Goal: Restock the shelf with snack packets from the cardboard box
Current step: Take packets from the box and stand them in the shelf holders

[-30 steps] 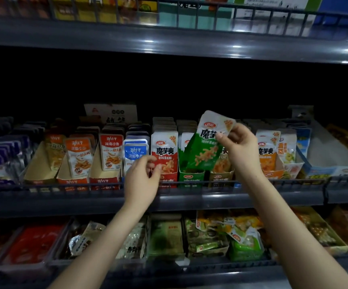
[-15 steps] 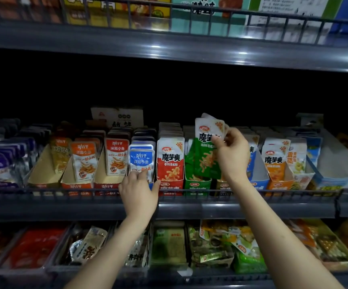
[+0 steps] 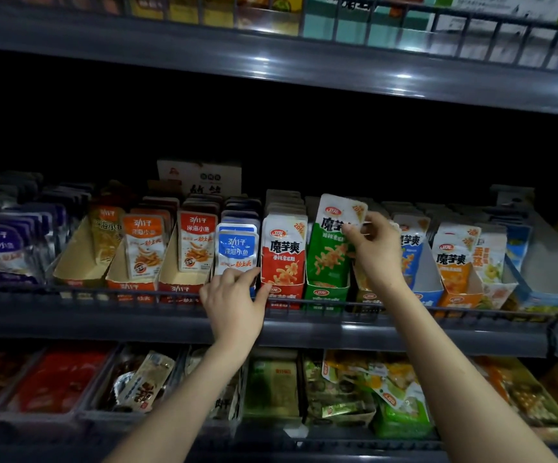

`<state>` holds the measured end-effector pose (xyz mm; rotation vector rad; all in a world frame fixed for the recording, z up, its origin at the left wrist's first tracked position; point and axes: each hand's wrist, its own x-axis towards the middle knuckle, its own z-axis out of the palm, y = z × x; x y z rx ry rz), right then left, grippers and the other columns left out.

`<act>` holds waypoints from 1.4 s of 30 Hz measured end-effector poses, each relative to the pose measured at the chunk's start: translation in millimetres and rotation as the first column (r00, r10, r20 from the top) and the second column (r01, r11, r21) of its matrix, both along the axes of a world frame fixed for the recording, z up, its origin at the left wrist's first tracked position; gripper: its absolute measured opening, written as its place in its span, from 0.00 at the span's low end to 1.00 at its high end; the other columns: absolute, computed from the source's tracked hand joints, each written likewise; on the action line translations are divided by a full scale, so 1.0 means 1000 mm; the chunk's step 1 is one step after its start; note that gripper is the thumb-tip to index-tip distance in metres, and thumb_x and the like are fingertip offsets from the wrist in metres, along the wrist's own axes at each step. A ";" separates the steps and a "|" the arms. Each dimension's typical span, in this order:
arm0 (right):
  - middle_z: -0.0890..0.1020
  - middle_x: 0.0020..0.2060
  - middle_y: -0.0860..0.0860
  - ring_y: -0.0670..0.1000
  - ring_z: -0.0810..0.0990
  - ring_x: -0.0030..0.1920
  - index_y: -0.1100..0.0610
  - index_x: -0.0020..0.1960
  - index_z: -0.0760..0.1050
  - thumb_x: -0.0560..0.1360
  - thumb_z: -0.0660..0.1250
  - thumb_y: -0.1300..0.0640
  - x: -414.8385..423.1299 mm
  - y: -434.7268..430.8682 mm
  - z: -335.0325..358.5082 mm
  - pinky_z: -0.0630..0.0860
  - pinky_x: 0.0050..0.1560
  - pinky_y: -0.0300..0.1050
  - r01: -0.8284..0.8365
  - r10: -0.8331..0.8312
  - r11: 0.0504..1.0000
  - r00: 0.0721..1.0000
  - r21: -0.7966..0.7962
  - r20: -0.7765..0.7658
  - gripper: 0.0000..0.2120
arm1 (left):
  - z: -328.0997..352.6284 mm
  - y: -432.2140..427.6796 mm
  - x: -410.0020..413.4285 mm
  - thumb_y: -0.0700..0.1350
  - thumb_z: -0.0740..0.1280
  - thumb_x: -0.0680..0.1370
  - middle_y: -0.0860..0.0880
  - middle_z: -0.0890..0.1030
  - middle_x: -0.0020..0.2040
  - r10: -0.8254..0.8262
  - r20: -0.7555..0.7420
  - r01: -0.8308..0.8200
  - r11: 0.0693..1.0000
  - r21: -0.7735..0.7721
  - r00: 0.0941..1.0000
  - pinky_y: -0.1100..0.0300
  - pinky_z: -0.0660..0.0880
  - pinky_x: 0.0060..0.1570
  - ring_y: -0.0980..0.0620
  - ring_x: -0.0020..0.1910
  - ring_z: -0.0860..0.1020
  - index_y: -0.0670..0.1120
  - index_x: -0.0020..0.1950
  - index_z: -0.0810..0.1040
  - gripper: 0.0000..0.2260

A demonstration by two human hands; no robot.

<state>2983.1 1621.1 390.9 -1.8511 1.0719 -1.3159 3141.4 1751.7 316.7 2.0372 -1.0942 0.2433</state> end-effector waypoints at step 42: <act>0.81 0.42 0.44 0.43 0.80 0.44 0.49 0.48 0.77 0.73 0.72 0.56 -0.085 0.277 -0.312 0.77 0.46 0.41 -0.057 0.329 0.780 0.884 0.623 -0.331 0.06 | -0.240 0.287 -0.008 0.38 0.76 0.67 0.38 0.81 0.39 -0.034 -0.058 0.054 0.917 0.395 0.998 0.49 0.76 0.40 0.37 0.37 0.79 0.40 0.45 0.83 0.08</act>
